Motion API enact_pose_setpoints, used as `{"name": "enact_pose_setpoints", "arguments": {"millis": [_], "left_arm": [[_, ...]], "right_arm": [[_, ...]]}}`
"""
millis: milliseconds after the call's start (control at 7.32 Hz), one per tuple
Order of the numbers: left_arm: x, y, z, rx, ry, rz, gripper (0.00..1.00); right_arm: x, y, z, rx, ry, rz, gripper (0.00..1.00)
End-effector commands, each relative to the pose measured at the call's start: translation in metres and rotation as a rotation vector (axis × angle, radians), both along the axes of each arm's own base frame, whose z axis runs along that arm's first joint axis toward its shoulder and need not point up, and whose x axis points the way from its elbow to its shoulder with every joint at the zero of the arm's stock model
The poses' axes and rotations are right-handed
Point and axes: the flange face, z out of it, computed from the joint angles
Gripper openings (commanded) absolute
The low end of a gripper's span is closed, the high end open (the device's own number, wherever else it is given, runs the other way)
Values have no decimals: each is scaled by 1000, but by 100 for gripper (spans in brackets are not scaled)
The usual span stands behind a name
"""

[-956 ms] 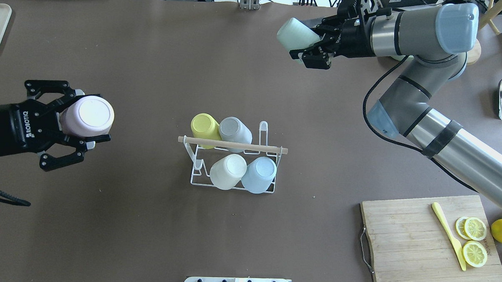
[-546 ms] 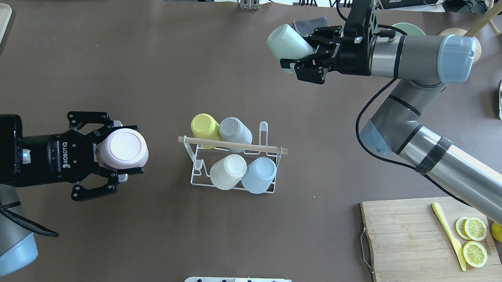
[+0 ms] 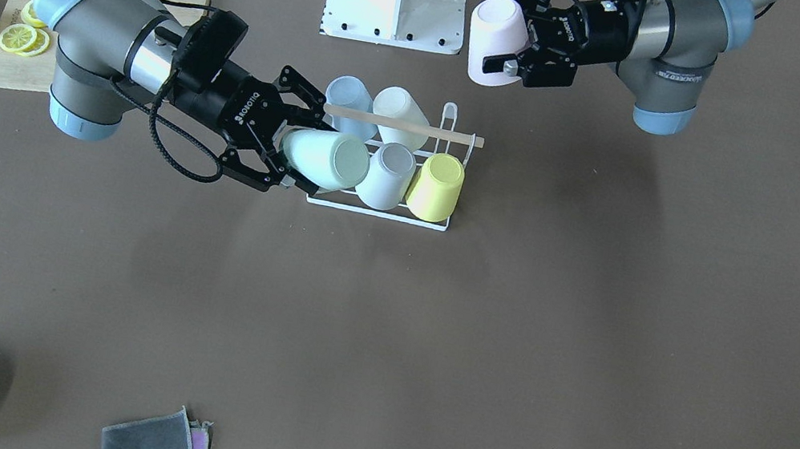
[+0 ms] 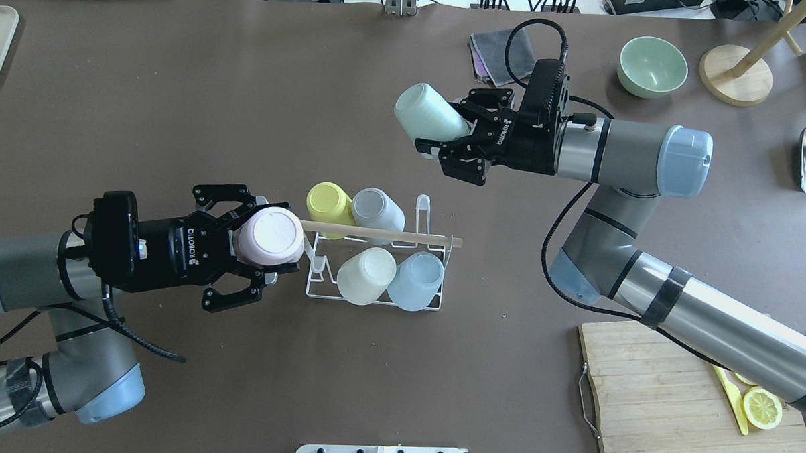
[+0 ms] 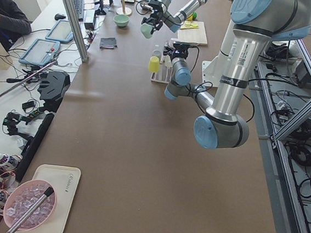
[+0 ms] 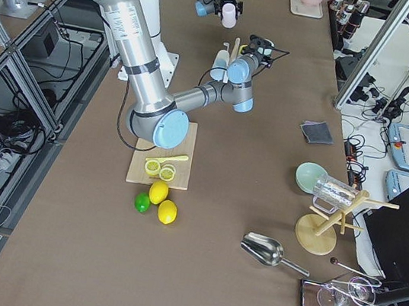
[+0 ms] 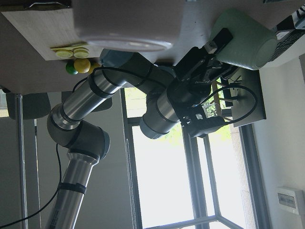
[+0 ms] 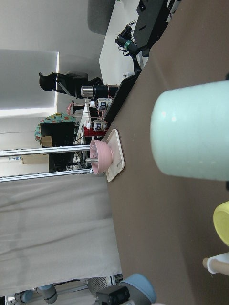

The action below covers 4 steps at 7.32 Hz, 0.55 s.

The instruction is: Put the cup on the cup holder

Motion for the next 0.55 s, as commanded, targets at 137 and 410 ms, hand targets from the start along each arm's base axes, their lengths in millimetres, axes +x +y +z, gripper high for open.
{"name": "enact_pose_setpoints", "arguments": {"millis": [137, 410], "left_arm": [[52, 3, 5, -10, -13, 44, 42], [67, 4, 17, -27, -43, 52, 42]], "right_arm": [[-23, 11, 12, 94, 40, -16, 20], [-21, 9, 13, 145, 10, -32, 20]]}}
